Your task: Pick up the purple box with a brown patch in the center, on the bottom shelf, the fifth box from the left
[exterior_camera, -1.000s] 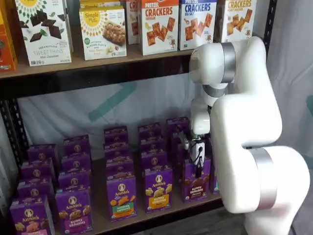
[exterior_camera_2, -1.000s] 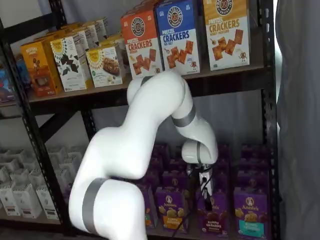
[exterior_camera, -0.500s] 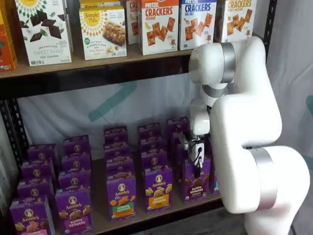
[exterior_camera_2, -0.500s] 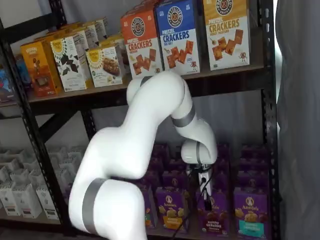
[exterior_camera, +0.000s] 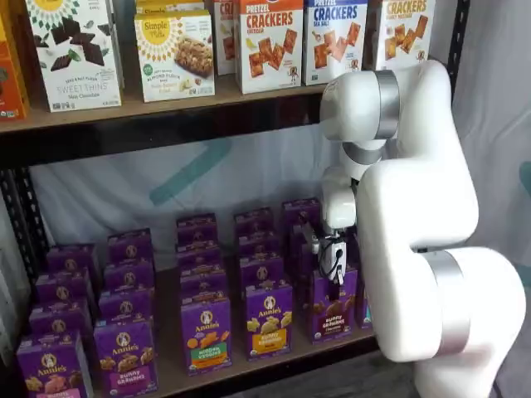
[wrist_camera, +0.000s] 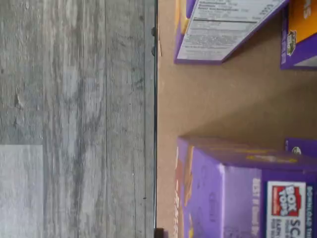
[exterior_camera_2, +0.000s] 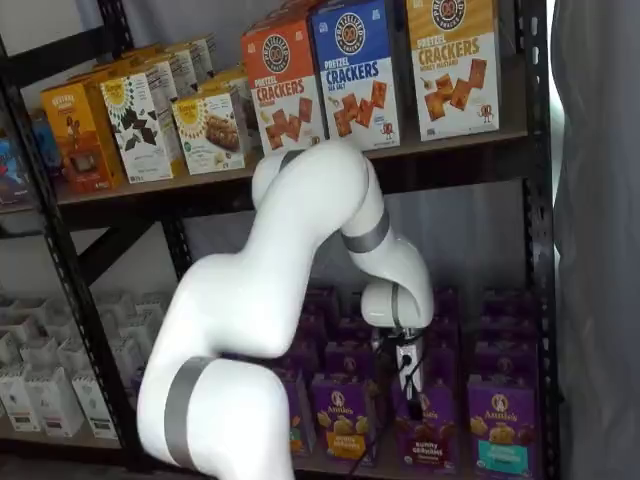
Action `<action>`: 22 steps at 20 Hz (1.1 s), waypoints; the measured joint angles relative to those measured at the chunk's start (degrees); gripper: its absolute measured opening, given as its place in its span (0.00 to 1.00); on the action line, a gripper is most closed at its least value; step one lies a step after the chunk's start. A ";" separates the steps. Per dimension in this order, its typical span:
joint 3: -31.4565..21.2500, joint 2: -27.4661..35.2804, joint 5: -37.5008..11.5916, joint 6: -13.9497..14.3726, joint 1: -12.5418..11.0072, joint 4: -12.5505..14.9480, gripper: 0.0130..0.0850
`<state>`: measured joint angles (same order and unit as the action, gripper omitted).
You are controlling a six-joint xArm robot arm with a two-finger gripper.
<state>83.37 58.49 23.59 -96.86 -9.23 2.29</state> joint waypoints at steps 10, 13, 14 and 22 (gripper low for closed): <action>-1.37 -1.14 -0.61 -0.10 -0.19 0.10 0.39; -1.77 -1.41 -0.77 -0.22 -0.21 -0.02 0.39; -1.91 -1.51 -0.76 -0.30 -0.21 -0.11 0.33; -3.22 -2.33 -0.84 -0.39 -0.22 -0.20 0.22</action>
<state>80.15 56.16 22.75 -97.25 -9.45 2.09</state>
